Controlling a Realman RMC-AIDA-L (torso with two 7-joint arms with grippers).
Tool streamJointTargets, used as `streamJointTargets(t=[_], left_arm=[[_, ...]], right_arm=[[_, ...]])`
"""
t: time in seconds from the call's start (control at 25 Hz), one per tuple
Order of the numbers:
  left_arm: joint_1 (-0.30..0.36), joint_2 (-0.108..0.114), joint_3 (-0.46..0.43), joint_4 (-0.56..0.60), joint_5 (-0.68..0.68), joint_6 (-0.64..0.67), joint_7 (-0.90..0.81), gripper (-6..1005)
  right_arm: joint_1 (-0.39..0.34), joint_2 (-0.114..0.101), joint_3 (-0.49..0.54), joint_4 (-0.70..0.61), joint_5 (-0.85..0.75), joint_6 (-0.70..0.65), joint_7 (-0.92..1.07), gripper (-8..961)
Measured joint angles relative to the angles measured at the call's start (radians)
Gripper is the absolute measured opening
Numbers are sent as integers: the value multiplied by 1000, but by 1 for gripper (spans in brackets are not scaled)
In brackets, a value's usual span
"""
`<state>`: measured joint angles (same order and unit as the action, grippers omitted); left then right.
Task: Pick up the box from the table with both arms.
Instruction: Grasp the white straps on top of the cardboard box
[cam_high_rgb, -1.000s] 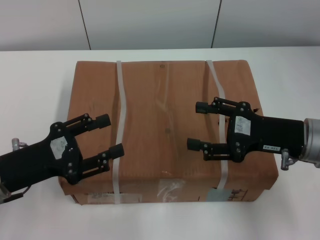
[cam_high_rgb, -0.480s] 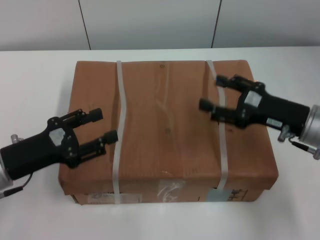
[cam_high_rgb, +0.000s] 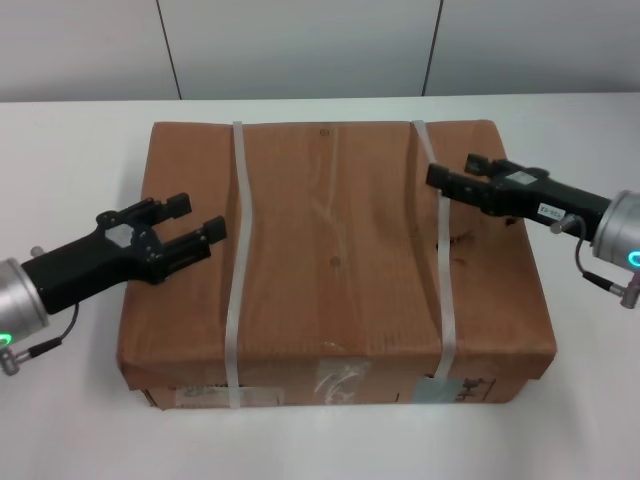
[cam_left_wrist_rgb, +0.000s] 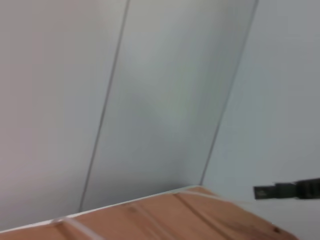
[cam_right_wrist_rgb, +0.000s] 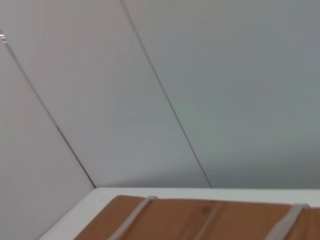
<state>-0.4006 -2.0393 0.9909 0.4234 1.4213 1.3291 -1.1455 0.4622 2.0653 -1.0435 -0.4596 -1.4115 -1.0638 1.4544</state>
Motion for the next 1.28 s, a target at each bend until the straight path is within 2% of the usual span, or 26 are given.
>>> streamJointTargets(t=[0.32, 0.44, 0.64, 0.92, 1.28], left_arm=[[-65, -1, 7, -70, -17, -113, -42, 709], [-67, 0, 9, -74, -12, -125, -73, 709], [-78, 2, 14, -75, -5, -143, -111, 708], [-120, 6, 80, -75, 6, -182, -231, 708], [-176, 3, 82, -78, 120, -212, -368, 705]], right_arm=[[63, -2, -102, 67, -3, 109, 94, 881], [97, -2, -105, 99, -3, 118, 107, 880], [106, 3, -105, 113, -3, 121, 116, 880], [146, 7, -120, 157, -2, 123, 118, 879], [198, 13, -135, 183, -1, 118, 119, 878]])
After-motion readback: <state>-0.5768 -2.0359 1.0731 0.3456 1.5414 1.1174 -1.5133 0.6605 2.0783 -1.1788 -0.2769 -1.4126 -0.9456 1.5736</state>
